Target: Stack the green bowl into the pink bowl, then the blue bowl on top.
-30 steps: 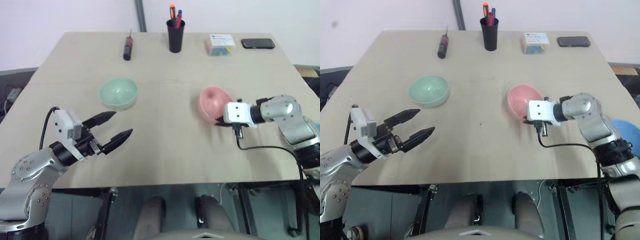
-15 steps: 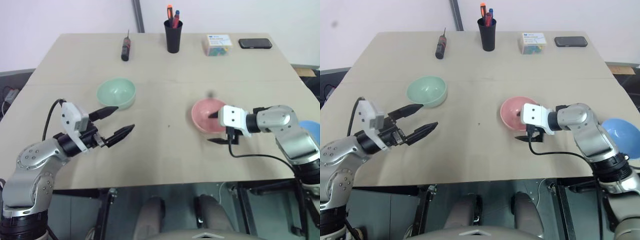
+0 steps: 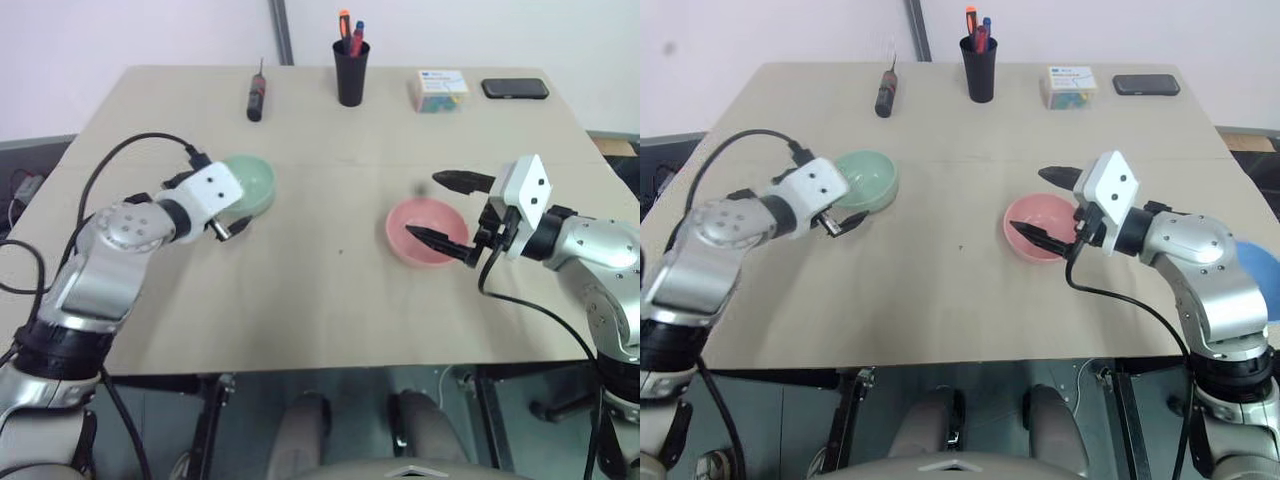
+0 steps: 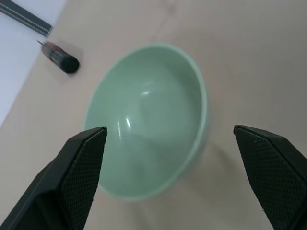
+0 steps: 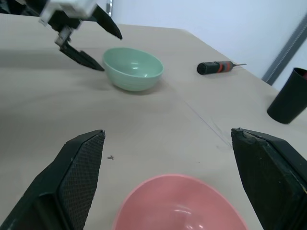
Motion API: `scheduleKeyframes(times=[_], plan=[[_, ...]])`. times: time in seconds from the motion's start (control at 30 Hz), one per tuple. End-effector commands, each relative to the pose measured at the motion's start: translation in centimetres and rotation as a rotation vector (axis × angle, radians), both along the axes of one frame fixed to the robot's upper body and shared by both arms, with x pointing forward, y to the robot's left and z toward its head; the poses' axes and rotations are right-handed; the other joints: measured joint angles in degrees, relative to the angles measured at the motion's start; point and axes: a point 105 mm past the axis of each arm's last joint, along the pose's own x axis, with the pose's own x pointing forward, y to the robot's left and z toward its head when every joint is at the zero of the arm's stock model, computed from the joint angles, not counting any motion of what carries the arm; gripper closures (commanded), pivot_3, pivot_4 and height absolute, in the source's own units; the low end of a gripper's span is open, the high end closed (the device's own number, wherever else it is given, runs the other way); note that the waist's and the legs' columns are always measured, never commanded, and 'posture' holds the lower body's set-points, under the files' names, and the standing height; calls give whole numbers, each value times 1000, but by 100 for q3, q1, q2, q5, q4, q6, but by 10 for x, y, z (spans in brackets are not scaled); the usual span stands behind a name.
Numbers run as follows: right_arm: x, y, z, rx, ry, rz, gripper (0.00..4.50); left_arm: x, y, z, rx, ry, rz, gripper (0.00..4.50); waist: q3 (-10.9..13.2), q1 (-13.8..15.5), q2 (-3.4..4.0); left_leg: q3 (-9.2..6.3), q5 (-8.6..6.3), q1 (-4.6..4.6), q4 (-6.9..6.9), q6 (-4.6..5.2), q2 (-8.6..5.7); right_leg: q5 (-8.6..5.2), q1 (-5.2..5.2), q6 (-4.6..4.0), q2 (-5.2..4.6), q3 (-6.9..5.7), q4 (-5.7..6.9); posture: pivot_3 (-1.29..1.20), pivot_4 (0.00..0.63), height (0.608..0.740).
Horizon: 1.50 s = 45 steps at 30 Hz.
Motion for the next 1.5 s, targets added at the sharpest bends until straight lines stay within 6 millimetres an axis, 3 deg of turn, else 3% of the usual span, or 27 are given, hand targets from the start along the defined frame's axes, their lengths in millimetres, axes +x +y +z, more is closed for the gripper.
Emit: scheduleKeyframes(times=[0.03,0.1,0.13,0.23,0.33,0.37,0.57,0.8,0.97,1.17,1.3,1.4,1.5], plan=[[-8,9,9,29,-61,15,0,10,-3,2,72,1,-39,693,1,12,-1,2,0,-5,0,0,1,0,-6,0,0,2,0,0,150,740],[-9,10,9,34,-62,8,0,14,-5,0,79,10,-53,1440,1,28,-2,1,0,-17,2,0,1,0,-15,0,0,1,-3,0,150,740],[-10,10,8,35,-62,1,0,16,-6,-1,81,13,-62,2066,1,33,-2,2,0,-20,3,0,1,0,-17,0,-2,0,-4,0,150,740],[-13,7,7,36,-64,-19,0,22,-10,-2,81,19,-83,3050,1,55,-3,-5,0,-29,8,0,1,0,-19,0,-2,-7,-5,0,150,740],[-14,5,8,38,-65,-36,0,23,-18,0,56,19,-126,4336,1,46,-3,-7,0,-34,15,0,1,0,-20,1,-3,-9,-2,0,150,740],[-15,3,7,37,-67,-50,0,21,-24,2,33,24,-165,4460,1,46,-3,-8,0,-34,16,0,0,1,-20,1,-3,-9,-2,0,150,740],[-22,-13,4,29,-62,-130,0,8,-54,21,-58,70,-367,4460,1,49,-3,-28,1,-68,28,0,0,1,-40,1,-3,-28,-1,0,150,740],[-38,-46,-6,13,-36,-312,0,-12,-135,54,-128,90,-769,4460,1,174,-3,-49,1,-77,43,0,-5,1,-32,1,-5,-50,-2,0,150,740],[-59,-64,-16,12,-13,-457,0,-16,-188,46,-76,143,-1020,4460,-4,189,1,-59,1,-74,50,1,-9,1,-22,1,-4,-56,1,0,150,740],[-83,-77,-34,12,31,-574,0,-13,-213,28,20,179,-1171,4460,-5,59,2,-64,1,-72,58,1,-8,0,-18,1,1,-54,4,0,150,740],[-103,-87,-48,6,77,-626,0,-8,-219,31,45,162,-1215,4460,-5,57,2,-67,1,-76,63,2,-9,0,-15,2,0,-57,4,0,150,740],[-113,-87,-53,17,99,-637,0,-12,-225,34,45,165,-1279,3557,-6,52,0,-70,1,-76,64,2,-10,0,-12,3,-1,-60,2,0,150,740],[-117,-87,-53,26,92,-646,0,-18,-229,36,41,156,-1341,2316,-6,25,1,-70,1,-74,74,2,-10,-1,-7,3,-1,-58,4,0,150,740]])
